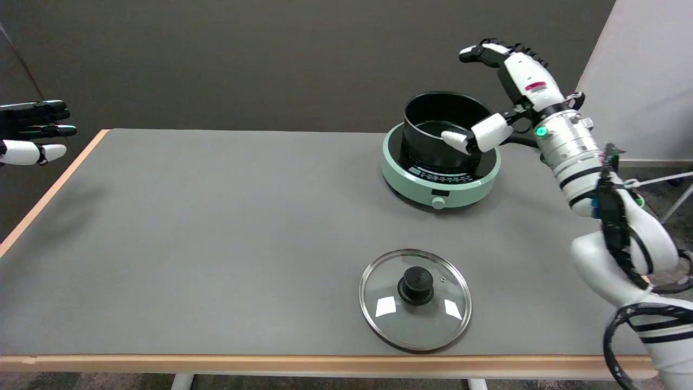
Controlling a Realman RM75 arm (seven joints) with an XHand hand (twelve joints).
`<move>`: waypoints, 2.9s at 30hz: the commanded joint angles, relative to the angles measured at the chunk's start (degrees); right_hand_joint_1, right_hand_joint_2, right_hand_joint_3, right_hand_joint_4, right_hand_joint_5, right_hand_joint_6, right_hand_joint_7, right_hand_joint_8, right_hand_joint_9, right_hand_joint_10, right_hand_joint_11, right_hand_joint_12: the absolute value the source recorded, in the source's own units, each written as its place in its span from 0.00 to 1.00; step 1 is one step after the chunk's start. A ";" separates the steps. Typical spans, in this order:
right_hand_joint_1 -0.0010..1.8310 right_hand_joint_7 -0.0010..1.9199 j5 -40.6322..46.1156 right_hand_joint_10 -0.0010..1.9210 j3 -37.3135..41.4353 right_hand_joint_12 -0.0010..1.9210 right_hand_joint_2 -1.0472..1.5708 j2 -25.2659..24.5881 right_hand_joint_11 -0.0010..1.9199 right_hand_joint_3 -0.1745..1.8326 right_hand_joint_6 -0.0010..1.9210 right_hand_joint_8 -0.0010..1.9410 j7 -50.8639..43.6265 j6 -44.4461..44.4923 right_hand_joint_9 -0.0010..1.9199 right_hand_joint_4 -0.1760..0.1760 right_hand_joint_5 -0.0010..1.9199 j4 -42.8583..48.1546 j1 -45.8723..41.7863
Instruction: Pick up the pot lid.
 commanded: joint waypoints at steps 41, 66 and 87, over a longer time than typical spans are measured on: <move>0.63 0.18 17.17 0.18 24.20 0.18 0.31 6.52 0.18 0.56 0.18 0.17 1.20 36.34 0.18 0.45 0.18 0.73 -28.90; 0.61 0.09 -1.21 0.09 18.79 0.09 0.23 8.41 0.09 0.53 0.09 0.09 11.75 32.49 0.09 1.00 0.09 0.42 -25.83; 0.61 0.18 -4.39 0.18 16.14 0.18 0.11 7.42 0.18 0.91 0.18 0.18 18.58 31.05 0.18 1.00 0.18 0.66 -20.61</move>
